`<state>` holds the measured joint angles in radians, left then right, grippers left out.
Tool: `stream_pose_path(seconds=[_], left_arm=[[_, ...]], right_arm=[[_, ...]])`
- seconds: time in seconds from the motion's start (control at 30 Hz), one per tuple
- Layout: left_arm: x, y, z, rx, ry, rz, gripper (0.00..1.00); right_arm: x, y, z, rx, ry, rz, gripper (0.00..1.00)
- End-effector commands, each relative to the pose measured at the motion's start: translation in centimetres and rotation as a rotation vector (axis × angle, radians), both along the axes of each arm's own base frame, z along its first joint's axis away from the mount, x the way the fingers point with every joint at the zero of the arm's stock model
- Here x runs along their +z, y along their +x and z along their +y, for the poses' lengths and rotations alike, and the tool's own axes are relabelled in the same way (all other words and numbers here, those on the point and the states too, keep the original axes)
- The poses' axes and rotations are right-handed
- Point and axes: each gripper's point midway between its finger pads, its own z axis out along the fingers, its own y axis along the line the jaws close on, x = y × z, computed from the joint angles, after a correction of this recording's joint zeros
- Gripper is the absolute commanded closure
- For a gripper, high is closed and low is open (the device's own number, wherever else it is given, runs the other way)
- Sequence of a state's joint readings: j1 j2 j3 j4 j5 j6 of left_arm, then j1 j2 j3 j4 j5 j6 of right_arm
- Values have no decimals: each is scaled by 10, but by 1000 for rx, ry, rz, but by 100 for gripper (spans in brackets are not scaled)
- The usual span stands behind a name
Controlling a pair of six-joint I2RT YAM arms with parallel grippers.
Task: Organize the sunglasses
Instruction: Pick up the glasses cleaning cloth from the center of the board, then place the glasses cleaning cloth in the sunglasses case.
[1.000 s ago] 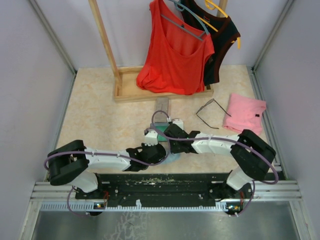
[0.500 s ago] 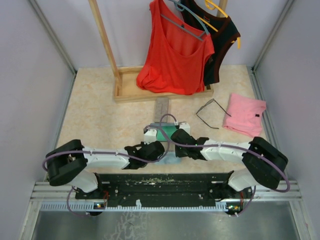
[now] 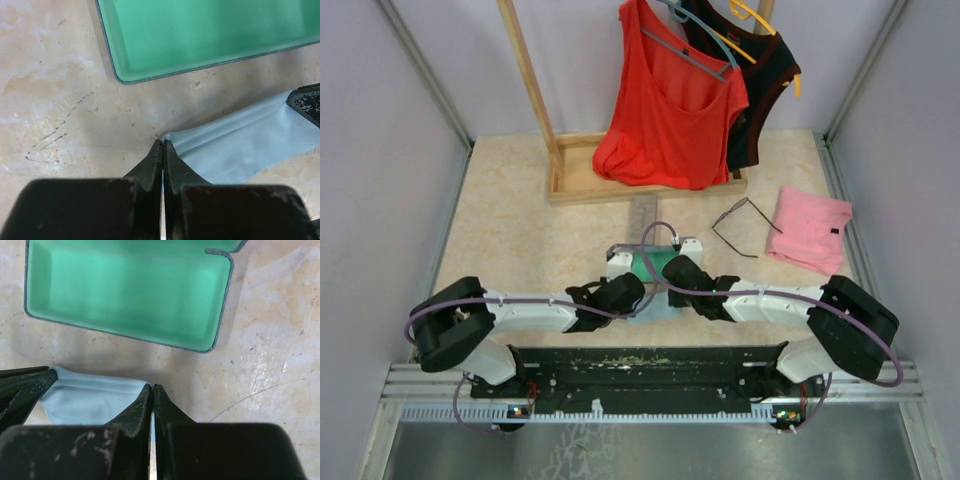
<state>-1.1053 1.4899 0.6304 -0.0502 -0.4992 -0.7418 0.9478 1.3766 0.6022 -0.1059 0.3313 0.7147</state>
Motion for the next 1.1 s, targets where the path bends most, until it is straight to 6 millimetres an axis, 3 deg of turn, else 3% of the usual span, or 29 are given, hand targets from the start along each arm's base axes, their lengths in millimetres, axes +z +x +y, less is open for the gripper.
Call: stream_pose_path(seconds=[0.0,0.73,1.07], left_arm=[[0,1,8,-23,36,2,100],[34,46,-9,-32,14,-94,100],[36,59,-10,-29,16,-103,100]], right_arm=[[21,19,3,-36,38,-92,100],[36,47,-6,-72,62,-132,100],[44,58,-5,-80,71,-155,100]])
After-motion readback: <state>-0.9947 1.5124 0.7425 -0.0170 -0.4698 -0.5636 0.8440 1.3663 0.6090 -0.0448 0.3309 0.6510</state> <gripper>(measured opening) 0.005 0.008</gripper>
